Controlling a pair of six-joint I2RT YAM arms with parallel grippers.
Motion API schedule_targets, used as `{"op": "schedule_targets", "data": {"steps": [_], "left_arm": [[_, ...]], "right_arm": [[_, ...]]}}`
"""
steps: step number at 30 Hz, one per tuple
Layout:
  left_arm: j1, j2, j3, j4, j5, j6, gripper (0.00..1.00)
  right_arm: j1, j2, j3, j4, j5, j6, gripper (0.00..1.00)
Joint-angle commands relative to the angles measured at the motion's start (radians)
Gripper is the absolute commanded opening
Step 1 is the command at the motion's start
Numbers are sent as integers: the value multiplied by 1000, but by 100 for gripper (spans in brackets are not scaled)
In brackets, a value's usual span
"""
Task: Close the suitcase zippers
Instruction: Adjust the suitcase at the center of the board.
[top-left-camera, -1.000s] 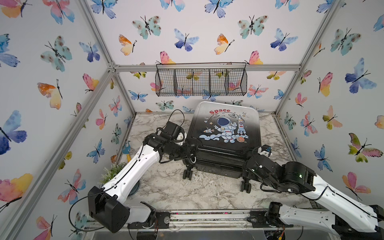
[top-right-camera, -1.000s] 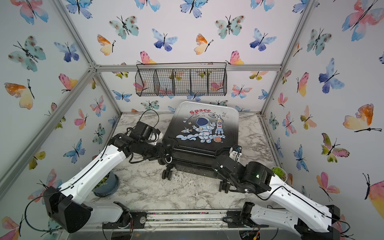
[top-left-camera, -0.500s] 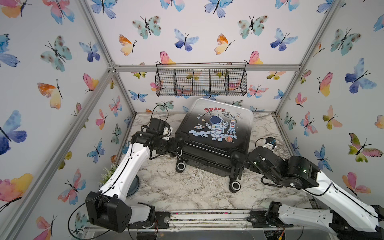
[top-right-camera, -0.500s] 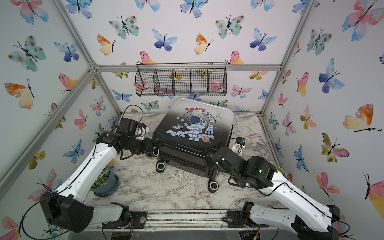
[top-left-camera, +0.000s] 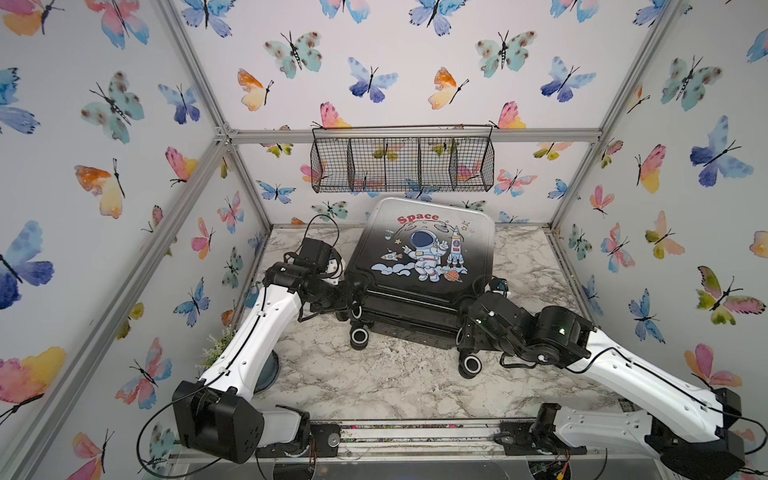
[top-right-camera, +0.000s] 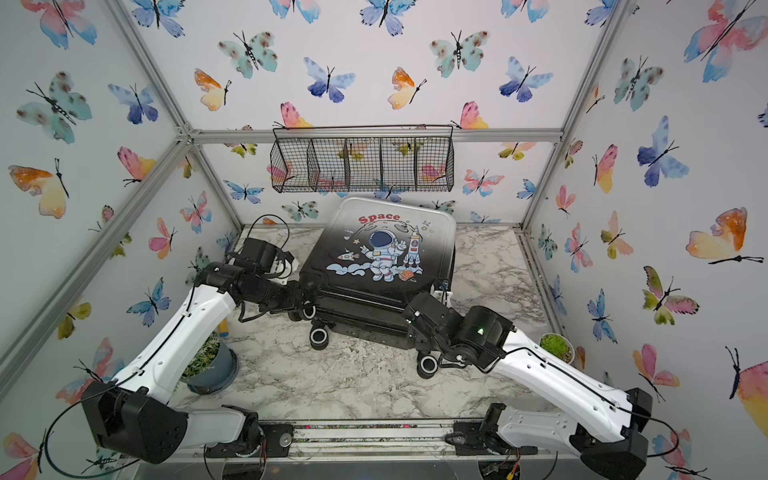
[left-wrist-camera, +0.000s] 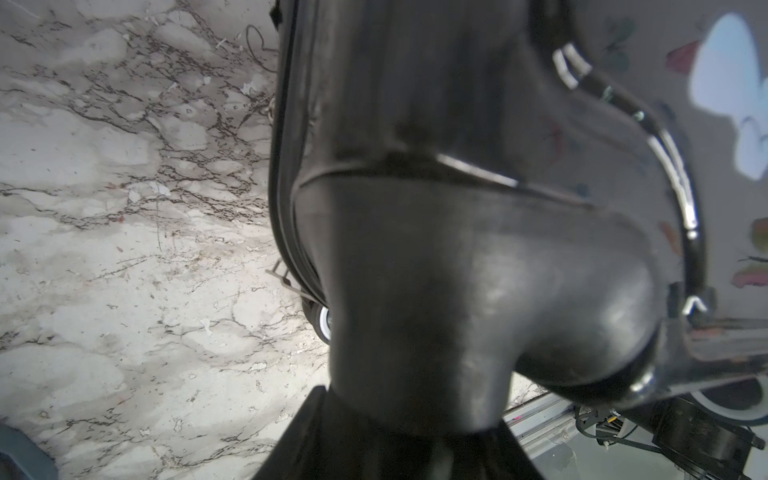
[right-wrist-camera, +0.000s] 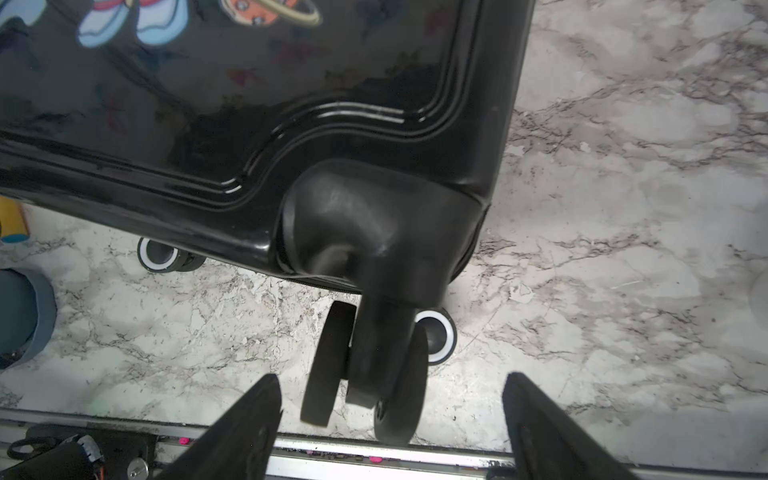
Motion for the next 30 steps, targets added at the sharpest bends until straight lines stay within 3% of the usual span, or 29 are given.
{"op": "schedule_targets", "data": {"steps": [1, 5, 11, 20, 24, 28, 30], "left_arm": [[-15, -22, -2, 37, 14, -87, 0], [-38, -14, 21, 19, 4, -88, 0], [-72, -25, 25, 13, -13, -120, 0], [-101, -35, 16, 4, -30, -134, 0], [-107, -31, 27, -11, -33, -133, 0], [-113, -34, 40, -26, -32, -137, 0], [-120, -39, 35, -30, -24, -141, 0]], "right_arm": [[-58, -22, -32, 22, -69, -54, 86], [-85, 3, -70, 50, -144, -113, 84], [-87, 5, -107, 25, -106, -80, 83], [-105, 14, -138, -6, -3, -39, 65], [-132, 4, -140, 63, 38, -33, 53], [-175, -21, -163, 90, 74, -48, 28], [-197, -39, -175, 86, 98, -72, 22]]}}
